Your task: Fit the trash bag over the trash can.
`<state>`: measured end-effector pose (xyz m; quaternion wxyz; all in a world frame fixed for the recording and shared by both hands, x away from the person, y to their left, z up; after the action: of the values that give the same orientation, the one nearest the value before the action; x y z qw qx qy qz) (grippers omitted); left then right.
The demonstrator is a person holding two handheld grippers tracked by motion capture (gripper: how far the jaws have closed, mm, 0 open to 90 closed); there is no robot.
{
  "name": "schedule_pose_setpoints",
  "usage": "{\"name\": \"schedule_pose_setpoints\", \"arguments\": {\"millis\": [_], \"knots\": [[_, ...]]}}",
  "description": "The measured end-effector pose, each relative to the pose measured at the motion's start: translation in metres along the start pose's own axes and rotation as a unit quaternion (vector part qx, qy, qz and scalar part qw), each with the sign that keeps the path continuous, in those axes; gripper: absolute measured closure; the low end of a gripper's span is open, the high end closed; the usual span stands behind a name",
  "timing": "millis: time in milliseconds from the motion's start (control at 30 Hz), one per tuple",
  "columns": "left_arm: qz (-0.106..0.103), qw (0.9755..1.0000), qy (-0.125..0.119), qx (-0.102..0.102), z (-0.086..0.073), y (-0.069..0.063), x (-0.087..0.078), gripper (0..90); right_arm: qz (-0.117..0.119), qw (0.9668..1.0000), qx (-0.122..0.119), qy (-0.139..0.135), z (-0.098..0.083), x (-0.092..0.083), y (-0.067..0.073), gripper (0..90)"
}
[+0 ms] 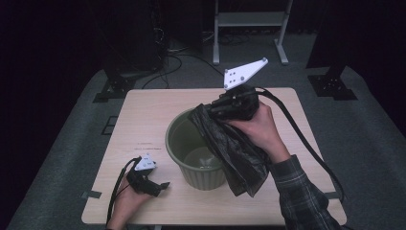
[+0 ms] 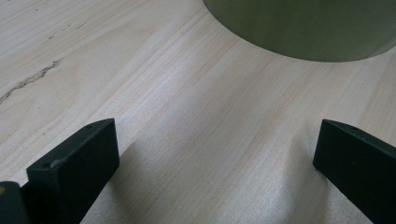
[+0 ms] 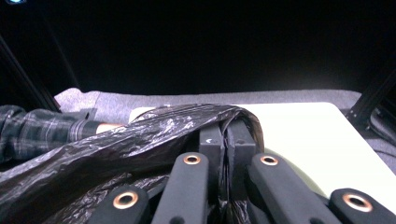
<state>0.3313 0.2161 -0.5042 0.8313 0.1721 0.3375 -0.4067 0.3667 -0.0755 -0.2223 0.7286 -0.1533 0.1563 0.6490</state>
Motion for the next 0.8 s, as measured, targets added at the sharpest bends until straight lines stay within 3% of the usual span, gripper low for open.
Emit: {"name": "schedule_pose_setpoints", "arguments": {"millis": [200,333,600,800], "knots": [[0.0,1.0,0.0,0.0,0.0,0.0,0.0,0.0,0.009,0.9998,-0.002,-0.015,0.018,0.005,-0.009,87.1],[0.0,1.0,0.0,-0.001,0.0,0.0,0.0,0.0,0.018,0.9996,-0.006,-0.02,0.032,0.017,-0.015,87.1],[0.0,1.0,0.0,-0.001,0.0,0.0,0.0,0.0,0.021,0.9995,-0.009,-0.021,0.048,0.035,-0.025,86.7],[-0.001,1.0,0.0,-0.001,0.0,0.0,0.0,0.0,0.026,0.9993,-0.004,-0.027,0.048,0.042,-0.03,86.5]]}}
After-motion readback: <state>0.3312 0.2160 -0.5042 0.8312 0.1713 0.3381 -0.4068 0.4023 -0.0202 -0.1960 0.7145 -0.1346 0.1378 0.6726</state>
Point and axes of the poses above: each handheld gripper's, and its own axes: x roughly forward along the jaws, z roughly out of its top, y roughly to its left, the point moved 3 cm from there along x, roughly forward along the jaws
